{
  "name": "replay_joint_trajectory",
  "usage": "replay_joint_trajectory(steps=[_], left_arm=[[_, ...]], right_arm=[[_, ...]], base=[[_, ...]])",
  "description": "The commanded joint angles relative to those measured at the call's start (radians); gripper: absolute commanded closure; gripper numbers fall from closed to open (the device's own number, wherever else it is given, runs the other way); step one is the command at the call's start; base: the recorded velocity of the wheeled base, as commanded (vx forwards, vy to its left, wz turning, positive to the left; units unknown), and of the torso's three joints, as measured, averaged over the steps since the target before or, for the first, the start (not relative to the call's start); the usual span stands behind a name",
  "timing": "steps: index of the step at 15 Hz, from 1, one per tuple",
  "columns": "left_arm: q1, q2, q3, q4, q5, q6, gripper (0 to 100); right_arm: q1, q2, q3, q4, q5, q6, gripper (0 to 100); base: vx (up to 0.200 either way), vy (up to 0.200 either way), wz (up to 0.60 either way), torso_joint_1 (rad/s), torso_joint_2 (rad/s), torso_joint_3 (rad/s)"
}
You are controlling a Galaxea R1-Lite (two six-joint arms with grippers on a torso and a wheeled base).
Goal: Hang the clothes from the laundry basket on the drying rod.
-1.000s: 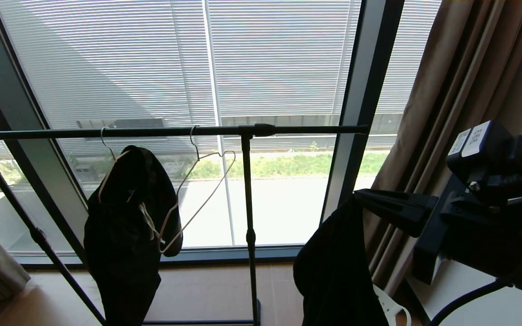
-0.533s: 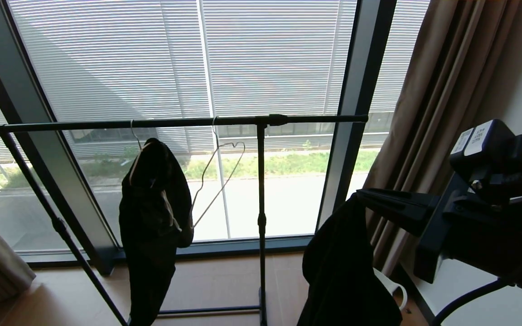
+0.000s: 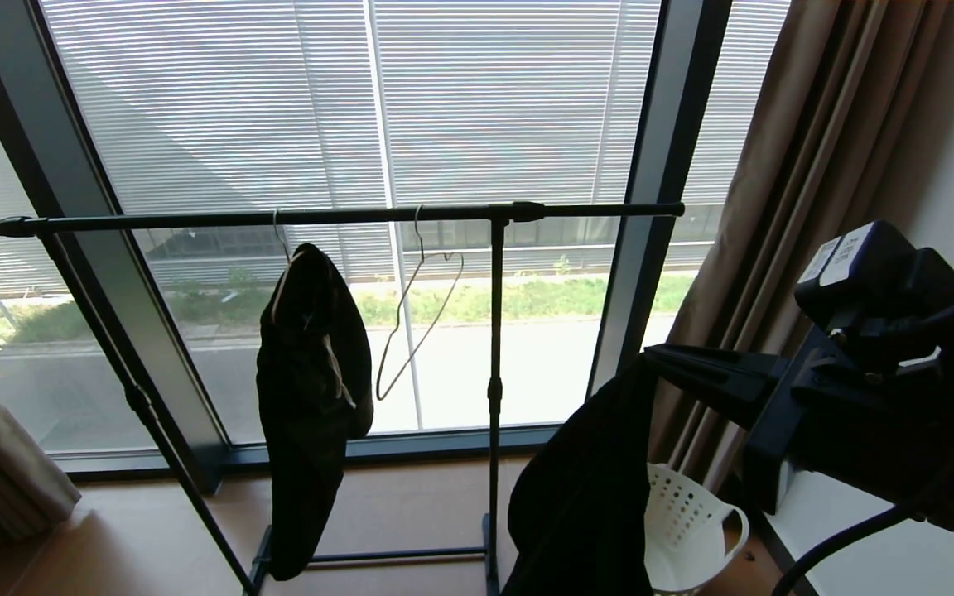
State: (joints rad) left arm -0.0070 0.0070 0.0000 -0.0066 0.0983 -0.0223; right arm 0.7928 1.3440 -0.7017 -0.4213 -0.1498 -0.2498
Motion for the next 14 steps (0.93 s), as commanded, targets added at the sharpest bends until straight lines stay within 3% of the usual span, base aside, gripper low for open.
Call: replay_joint_trajectory(steps=[1, 4, 5, 6, 7, 8, 10, 14], left_arm=[[-0.007, 0.145, -0.029, 0.013, -0.003, 0.002, 0], [-0.014, 0.465, -0.167, 0.01, -0.092, -0.068, 0], [-0.027, 0.636, -0.236, 0.01, -0.152, -0.097, 0], [-0.033, 0.66, -0.245, 0.008, -0.155, -0.099, 0], [-0.123, 0.827, -0.314, -0.003, -0.157, -0.151, 0], [-0.205, 0.903, -0.347, -0.026, -0.154, -0.214, 0], [-0.338, 1.025, -0.388, -0.098, -0.141, -0.294, 0], [-0.554, 1.292, -0.469, -0.291, -0.106, -0.38, 0]], right_arm=[[0.0, 0.083, -0.058, -0.002, -0.048, 0.003, 100], [0.002, 0.141, -0.121, -0.004, -0.07, 0.004, 100], [0.0, 0.175, -0.159, -0.004, -0.082, 0.009, 100], [0.0, 0.181, -0.163, -0.004, -0.083, 0.014, 100], [0.0, 0.239, -0.209, -0.004, -0.12, 0.084, 100], [0.0, 0.271, -0.234, -0.004, -0.151, 0.113, 100], [-0.003, 0.317, -0.268, -0.004, -0.172, 0.126, 100], [-0.02, 0.405, -0.338, -0.037, -0.186, 0.124, 100]], base=[[0.0, 0.0, 0.0, 0.0, 0.0, 0.0], [0.0, 0.0, 0.0, 0.0, 0.0, 0.0], [0.0, 0.0, 0.0, 0.0, 0.0, 0.0], [0.0, 0.0, 0.0, 0.0, 0.0, 0.0], [0.0, 0.0, 0.0, 0.0, 0.0, 0.0], [0.0, 0.0, 0.0, 0.0, 0.0, 0.0], [0.0, 0.0, 0.0, 0.0, 0.0, 0.0], [0.0, 0.0, 0.0, 0.0, 0.0, 0.0]])
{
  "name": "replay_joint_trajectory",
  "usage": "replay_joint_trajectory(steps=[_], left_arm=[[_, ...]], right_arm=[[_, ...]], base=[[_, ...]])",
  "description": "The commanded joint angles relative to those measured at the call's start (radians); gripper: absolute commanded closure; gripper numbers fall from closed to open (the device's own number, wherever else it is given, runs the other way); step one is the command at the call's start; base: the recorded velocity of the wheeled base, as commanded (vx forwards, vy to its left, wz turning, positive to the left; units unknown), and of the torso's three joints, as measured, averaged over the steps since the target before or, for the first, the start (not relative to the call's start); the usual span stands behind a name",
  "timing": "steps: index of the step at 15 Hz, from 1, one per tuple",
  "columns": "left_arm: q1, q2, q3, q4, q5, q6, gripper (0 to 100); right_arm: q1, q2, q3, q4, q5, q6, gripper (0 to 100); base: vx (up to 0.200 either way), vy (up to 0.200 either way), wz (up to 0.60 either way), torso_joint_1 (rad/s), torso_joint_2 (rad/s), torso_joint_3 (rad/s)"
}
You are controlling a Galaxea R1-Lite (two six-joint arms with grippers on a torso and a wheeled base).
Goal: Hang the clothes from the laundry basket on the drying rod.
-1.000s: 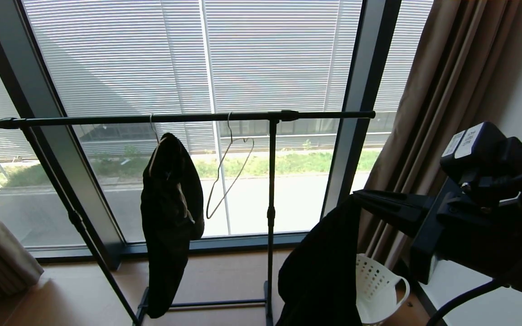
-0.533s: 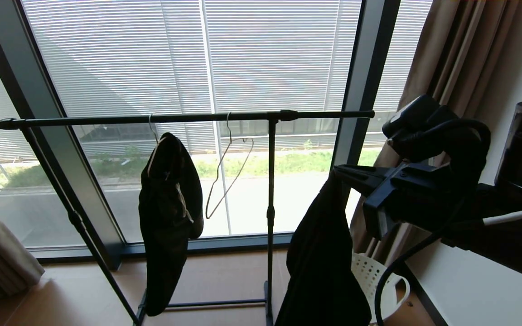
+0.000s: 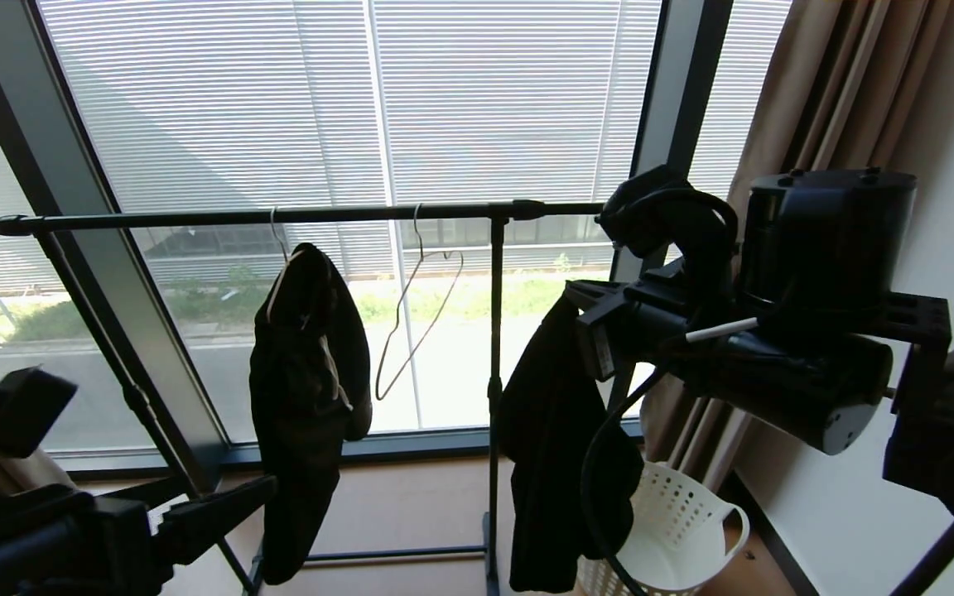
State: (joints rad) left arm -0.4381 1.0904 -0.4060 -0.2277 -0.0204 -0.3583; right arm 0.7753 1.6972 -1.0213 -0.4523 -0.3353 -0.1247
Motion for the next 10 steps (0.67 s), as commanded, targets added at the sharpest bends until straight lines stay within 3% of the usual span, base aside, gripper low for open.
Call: replay_joint_trajectory(steps=[1, 6, 10], left_arm=[[-0.172, 0.247, -0.096, -0.085, 0.031, -0.06, 0], [-0.241, 0.421, -0.251, -0.091, 0.071, -0.094, 0], [-0.294, 0.514, -0.326, -0.162, 0.08, -0.117, 0]], right_arm=[[-0.004, 0.07, -0.031, -0.022, -0.019, -0.001, 100], [-0.004, 0.096, -0.053, -0.029, -0.036, -0.001, 100], [0.024, 0.085, -0.056, -0.029, -0.065, -0.001, 100]], base=[[0.0, 0.0, 0.0, 0.0, 0.0, 0.0], [0.0, 0.0, 0.0, 0.0, 0.0, 0.0], [0.0, 0.0, 0.0, 0.0, 0.0, 0.0]])
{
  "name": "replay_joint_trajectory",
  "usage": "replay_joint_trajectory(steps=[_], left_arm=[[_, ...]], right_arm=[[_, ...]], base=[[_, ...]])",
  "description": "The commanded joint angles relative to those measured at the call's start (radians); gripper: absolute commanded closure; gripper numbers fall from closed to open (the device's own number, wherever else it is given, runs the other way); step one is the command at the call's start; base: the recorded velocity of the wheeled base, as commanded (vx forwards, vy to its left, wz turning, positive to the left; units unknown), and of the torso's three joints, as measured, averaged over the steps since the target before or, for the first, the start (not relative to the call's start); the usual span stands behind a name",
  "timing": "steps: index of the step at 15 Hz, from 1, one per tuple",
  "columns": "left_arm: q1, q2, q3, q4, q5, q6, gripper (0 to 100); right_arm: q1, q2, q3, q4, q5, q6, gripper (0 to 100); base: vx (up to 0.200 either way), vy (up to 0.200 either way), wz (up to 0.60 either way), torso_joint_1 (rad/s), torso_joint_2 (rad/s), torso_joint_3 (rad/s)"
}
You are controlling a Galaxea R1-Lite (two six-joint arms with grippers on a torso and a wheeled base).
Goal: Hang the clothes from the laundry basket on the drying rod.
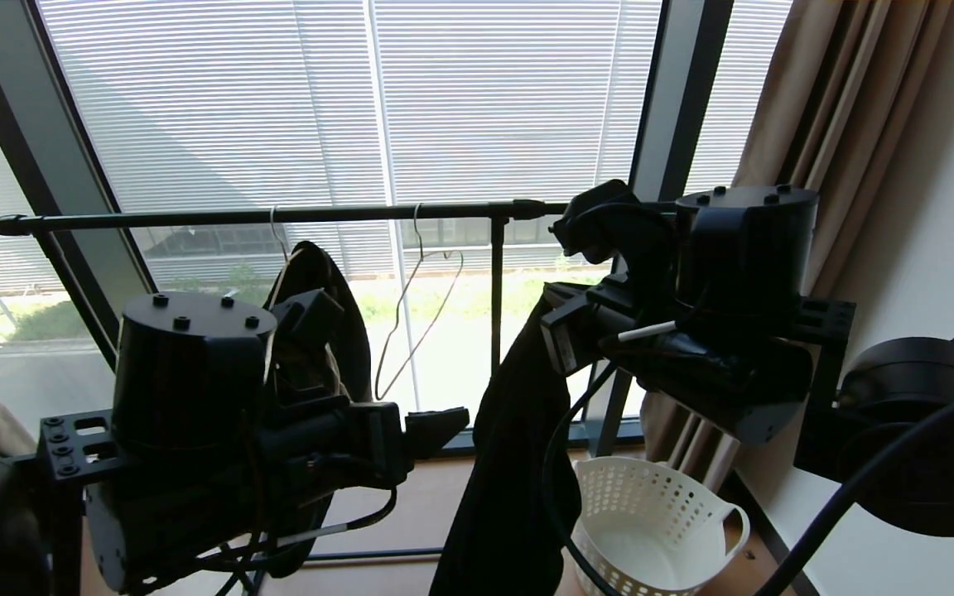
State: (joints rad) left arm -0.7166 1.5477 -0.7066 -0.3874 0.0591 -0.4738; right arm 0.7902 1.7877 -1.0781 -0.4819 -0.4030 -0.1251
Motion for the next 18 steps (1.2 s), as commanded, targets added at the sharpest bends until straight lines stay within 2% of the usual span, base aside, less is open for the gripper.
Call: replay_joint_trajectory(steps=[1, 4, 5, 12, 15, 18], left_arm=[[-0.032, 0.088, -0.051, -0.002, 0.002, -0.006, 0], [-0.067, 0.161, -0.132, -0.004, 0.042, -0.039, 0], [-0.073, 0.183, -0.152, -0.004, 0.061, -0.039, 0], [-0.092, 0.262, -0.248, -0.005, 0.071, -0.039, 0], [-0.06, 0.327, -0.298, -0.005, 0.091, -0.039, 0], [-0.038, 0.353, -0.297, -0.005, 0.094, -0.039, 0]], right_arm=[[0.026, -0.013, 0.0, -0.004, -0.023, -0.001, 100], [0.067, -0.019, 0.009, -0.063, -0.108, -0.004, 100], [0.073, -0.024, 0.015, -0.063, -0.114, -0.004, 100], [0.09, -0.06, 0.041, -0.063, -0.114, -0.005, 100], [0.099, -0.088, 0.067, -0.063, -0.114, -0.005, 100], [0.099, -0.116, 0.078, -0.063, -0.114, -0.005, 100]], base=[[0.0, 0.0, 0.0, 0.0, 0.0, 0.0], [0.0, 0.0, 0.0, 0.0, 0.0, 0.0], [0.0, 0.0, 0.0, 0.0, 0.0, 0.0], [0.0, 0.0, 0.0, 0.0, 0.0, 0.0], [0.0, 0.0, 0.0, 0.0, 0.0, 0.0], [0.0, 0.0, 0.0, 0.0, 0.0, 0.0]])
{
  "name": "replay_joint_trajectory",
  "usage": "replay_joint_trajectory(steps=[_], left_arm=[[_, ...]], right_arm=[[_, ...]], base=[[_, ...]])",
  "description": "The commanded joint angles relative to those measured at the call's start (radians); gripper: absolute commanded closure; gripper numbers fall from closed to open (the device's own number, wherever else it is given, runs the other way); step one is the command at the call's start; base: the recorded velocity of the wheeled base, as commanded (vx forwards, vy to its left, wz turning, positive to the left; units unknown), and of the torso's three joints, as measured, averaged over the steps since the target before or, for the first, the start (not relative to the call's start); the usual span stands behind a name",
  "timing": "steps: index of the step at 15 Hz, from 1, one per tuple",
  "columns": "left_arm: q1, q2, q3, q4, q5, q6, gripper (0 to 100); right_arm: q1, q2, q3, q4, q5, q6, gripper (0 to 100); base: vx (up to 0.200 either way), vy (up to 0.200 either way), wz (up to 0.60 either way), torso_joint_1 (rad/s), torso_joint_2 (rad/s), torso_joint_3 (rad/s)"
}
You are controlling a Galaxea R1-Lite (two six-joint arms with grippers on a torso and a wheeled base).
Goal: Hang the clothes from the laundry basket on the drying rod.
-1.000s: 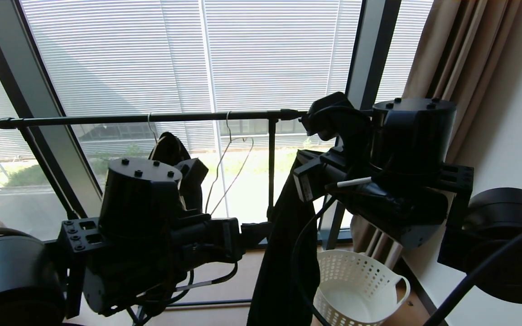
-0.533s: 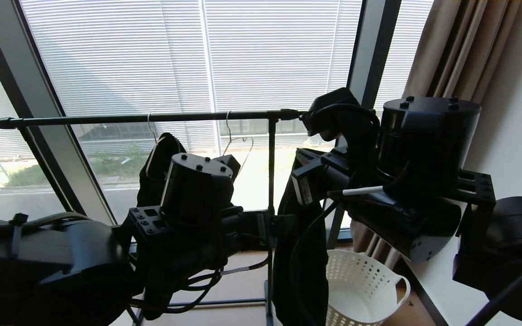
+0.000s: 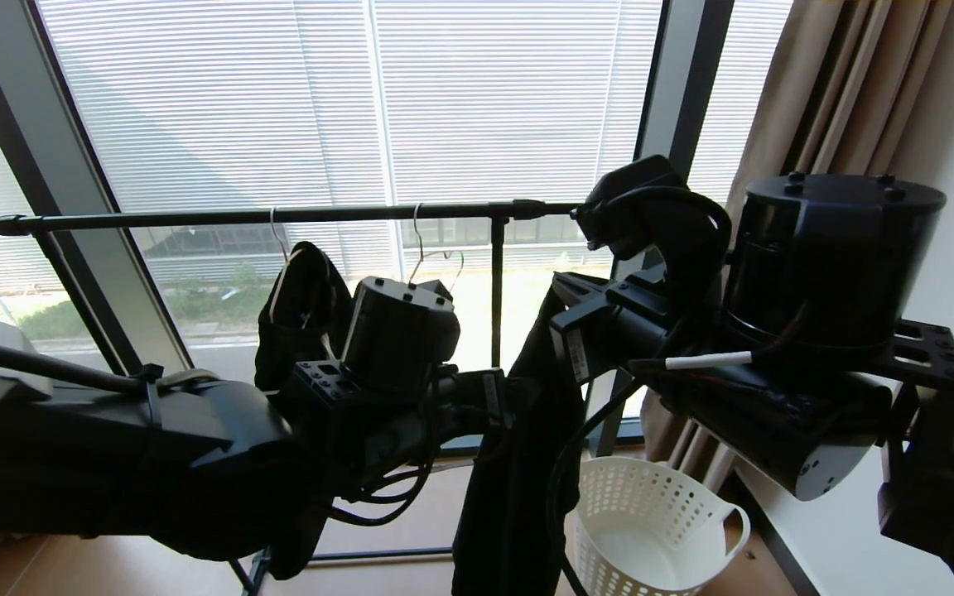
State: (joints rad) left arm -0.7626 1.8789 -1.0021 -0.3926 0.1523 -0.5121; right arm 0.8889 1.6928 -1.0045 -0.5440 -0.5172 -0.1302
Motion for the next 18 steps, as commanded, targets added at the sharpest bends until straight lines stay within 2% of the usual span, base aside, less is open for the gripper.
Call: replay_joint_trajectory(steps=[1, 8, 14, 18], left_arm=[[0.008, 0.025, -0.001, 0.0, 0.0, 0.0, 0], [-0.018, 0.105, 0.005, 0.0, 0.0, 0.001, 0], [-0.063, 0.121, 0.068, 0.0, 0.003, 0.004, 0], [-0.086, 0.129, 0.083, 0.0, 0.004, 0.004, 0]], right_arm=[[0.001, -0.022, 0.003, -0.002, 0.0, 0.0, 100], [-0.001, -0.059, 0.026, -0.002, 0.0, 0.001, 100], [-0.018, -0.074, 0.033, -0.007, 0.002, 0.006, 100], [-0.031, -0.074, 0.066, -0.079, 0.0, 0.0, 100]], base=[[0.0, 0.0, 0.0, 0.0, 0.0, 0.0], [0.0, 0.0, 0.0, 0.0, 0.0, 0.0], [0.0, 0.0, 0.0, 0.0, 0.0, 0.0], [0.0, 0.0, 0.0, 0.0, 0.0, 0.0]])
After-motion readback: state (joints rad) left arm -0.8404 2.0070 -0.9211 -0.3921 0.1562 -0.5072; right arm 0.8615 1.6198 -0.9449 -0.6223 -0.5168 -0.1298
